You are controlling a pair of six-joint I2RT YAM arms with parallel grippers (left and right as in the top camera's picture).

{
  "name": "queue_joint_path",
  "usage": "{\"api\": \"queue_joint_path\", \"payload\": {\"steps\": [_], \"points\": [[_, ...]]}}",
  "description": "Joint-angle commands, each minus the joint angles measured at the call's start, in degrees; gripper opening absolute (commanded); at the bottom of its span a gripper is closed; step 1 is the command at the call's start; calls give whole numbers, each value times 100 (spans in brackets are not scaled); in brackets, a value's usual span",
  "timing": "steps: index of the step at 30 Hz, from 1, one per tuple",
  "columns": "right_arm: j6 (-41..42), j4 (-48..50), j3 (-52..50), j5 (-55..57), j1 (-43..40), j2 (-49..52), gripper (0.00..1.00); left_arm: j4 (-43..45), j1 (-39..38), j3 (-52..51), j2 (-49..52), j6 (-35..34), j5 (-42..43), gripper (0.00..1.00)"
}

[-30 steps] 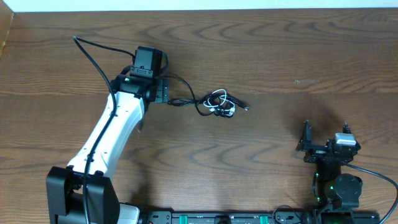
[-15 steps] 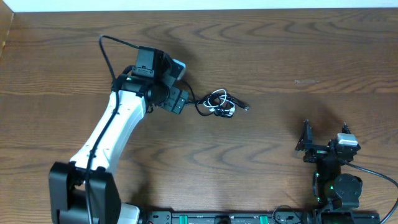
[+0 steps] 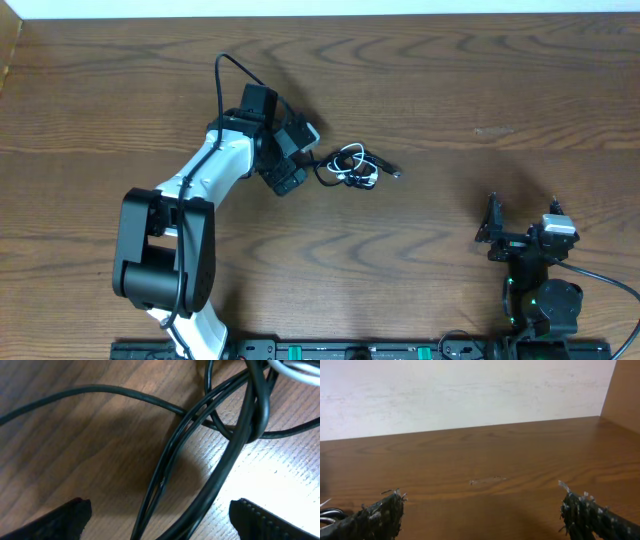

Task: Untangle cables
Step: 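Lift the bundle with the left gripper and pull it back left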

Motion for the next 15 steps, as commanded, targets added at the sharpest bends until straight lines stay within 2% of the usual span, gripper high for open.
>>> {"api": "queue_joint_path", "payload": {"steps": [1,3,4,5,9,15], "points": [[57,-22,-7,-39,44,-33,99,9,13,-50,79,175,87,55],[57,-22,-4,-39,44,-33,99,111,13,-44,50,-92,94,20],[57,-20,-7,-39,44,-33,99,157,13,-17,20,-356,116,8],[55,-22,-4,-39,44,-33,99,177,13,85,-105,-868,243,8],[55,-20,-7,-37,44,-33,99,192,13,358,-693,-1558,258,7],[55,-13,-4,-37,44,-33,99,586,13,748,-2765,-1696,254,8]]}}
